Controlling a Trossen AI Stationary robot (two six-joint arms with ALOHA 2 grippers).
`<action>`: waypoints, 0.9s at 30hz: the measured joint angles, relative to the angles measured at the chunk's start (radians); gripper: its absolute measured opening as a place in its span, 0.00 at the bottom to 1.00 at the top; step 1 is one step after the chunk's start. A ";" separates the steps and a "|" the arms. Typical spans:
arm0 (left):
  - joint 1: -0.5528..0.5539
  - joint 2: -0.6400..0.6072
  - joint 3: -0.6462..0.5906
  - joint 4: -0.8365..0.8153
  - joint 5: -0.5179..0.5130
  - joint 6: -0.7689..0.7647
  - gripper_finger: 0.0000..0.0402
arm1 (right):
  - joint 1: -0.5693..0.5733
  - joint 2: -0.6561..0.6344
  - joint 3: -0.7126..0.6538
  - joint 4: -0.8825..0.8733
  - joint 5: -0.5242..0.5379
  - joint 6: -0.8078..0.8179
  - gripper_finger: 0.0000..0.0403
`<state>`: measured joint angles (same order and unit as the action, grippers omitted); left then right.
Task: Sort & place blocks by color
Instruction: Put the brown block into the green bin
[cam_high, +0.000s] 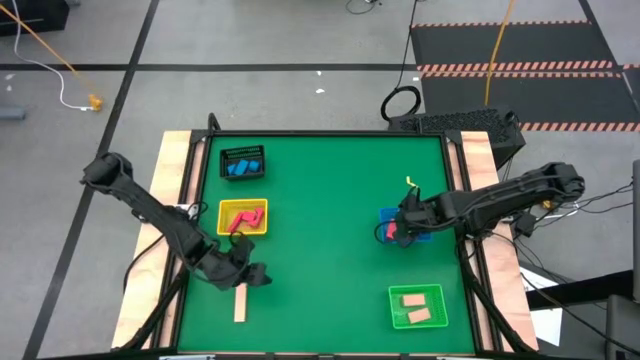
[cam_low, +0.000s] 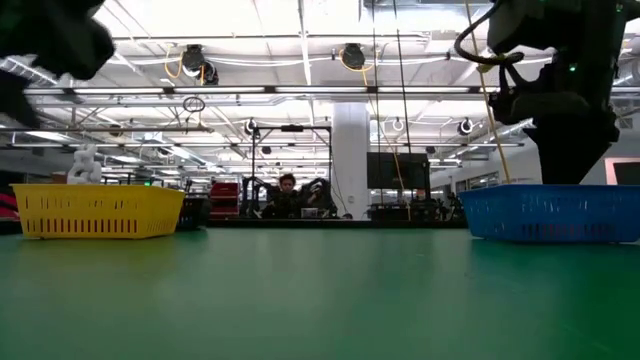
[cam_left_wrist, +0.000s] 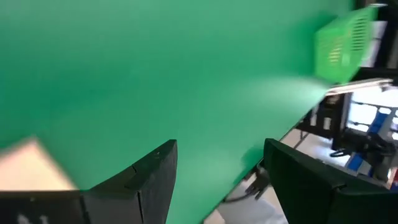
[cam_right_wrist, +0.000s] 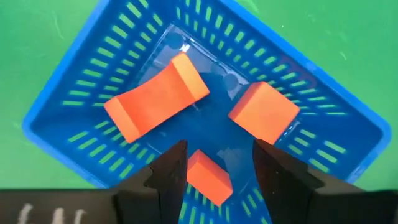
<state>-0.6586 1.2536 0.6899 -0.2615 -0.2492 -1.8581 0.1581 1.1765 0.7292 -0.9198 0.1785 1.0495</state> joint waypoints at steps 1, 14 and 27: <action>-0.007 0.006 0.000 -0.008 0.018 -0.041 0.60 | 0.000 -0.007 0.000 0.000 0.000 -0.004 0.44; -0.103 0.036 0.000 -0.220 0.171 -0.469 0.60 | -0.004 -0.257 0.000 0.145 -0.022 0.000 0.46; -0.103 0.197 0.027 -0.269 0.181 -0.453 0.60 | -0.103 -0.409 0.000 0.314 -0.019 -0.076 0.46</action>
<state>-0.7613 1.4510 0.7165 -0.5301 -0.0683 -2.3114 0.0546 0.7679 0.7292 -0.6062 0.1593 0.9735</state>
